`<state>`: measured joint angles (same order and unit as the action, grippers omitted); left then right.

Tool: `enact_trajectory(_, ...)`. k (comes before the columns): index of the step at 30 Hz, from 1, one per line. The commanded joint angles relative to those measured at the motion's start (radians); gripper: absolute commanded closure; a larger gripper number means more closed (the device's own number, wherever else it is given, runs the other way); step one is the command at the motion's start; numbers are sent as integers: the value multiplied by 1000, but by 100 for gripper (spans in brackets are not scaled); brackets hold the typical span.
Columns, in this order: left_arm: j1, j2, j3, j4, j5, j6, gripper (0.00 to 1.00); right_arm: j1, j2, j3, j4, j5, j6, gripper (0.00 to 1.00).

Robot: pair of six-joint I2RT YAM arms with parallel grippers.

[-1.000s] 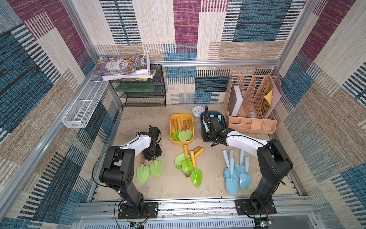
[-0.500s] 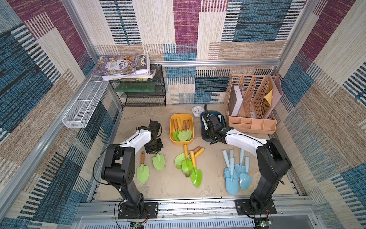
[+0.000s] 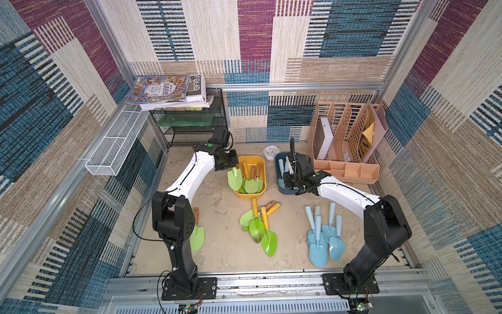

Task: Sort the small shovels by color and place them into the storage box
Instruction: Place the shovel in the storage box.

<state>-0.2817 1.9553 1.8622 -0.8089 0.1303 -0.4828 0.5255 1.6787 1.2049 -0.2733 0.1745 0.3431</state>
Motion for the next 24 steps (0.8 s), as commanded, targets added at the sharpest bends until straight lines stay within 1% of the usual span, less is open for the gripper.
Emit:
enact_trajectory(1, -18, 96, 103, 6, 27, 26, 100, -8, -29, -16, -63, 26, 4, 57)
enact_trajectory(3, -37, 159, 162, 5, 26, 24, 100, -12, -50, -33, -80, 36, 10, 57)
enact_trajectory(8, -77, 282, 250, 6, 18, 18, 100, -15, -95, -79, -102, 45, 27, 57)
enact_trajectory(12, -105, 352, 290, 4, 13, 22, 100, -15, -122, -117, -110, 48, 44, 57)
enact_trajectory(17, -133, 412, 334, -22, -42, 48, 100, -16, -150, -158, -116, 50, 55, 57)
enact_trajectory(20, -145, 432, 345, -33, -82, 58, 91, -17, -166, -181, -115, 46, 63, 57)
enact_trajectory(24, -160, 443, 350, -52, -137, 70, 83, -17, -185, -210, -110, 39, 74, 57)
